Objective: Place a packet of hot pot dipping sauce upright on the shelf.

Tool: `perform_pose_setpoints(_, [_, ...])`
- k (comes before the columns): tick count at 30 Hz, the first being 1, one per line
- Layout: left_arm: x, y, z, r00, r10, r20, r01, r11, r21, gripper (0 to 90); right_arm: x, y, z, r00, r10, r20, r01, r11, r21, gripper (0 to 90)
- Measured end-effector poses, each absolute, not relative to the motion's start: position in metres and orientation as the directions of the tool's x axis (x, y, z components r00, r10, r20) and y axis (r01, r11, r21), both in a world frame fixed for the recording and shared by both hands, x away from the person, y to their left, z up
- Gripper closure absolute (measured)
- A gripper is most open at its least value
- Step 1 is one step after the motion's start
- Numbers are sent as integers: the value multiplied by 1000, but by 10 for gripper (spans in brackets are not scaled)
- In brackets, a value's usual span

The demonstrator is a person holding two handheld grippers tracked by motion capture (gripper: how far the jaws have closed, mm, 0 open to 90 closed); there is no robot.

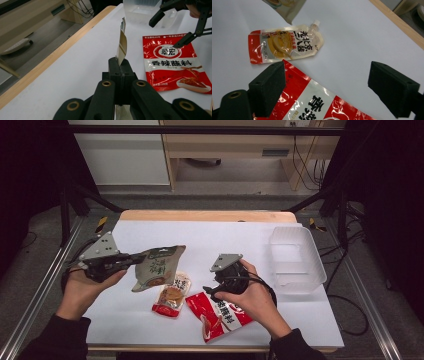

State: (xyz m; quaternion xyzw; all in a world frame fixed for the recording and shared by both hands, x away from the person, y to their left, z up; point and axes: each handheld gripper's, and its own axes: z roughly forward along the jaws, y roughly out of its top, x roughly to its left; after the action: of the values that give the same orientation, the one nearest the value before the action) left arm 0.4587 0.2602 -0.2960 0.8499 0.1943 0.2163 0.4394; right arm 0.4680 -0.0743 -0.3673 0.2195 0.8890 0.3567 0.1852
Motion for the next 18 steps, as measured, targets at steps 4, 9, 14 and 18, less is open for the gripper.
perform_pose_setpoints(4, [465,241,-299,850,492,188,131,-543,830,900,472,-77,-355,-852,491,-183,236,671,703,205])
perform_pose_setpoints(9, [467,230,-301,866,462,190,106,-542,833,900,475,-82,-341,-868,456,-198,204,690,694,237])
perform_pose_setpoints(14, [468,219,-303,881,436,187,96,-549,830,900,482,-81,-320,-866,440,-239,181,720,671,259])
perform_pose_setpoints(18, [468,211,-304,890,418,185,86,-551,830,900,487,-79,-314,-869,429,-246,174,731,660,260])
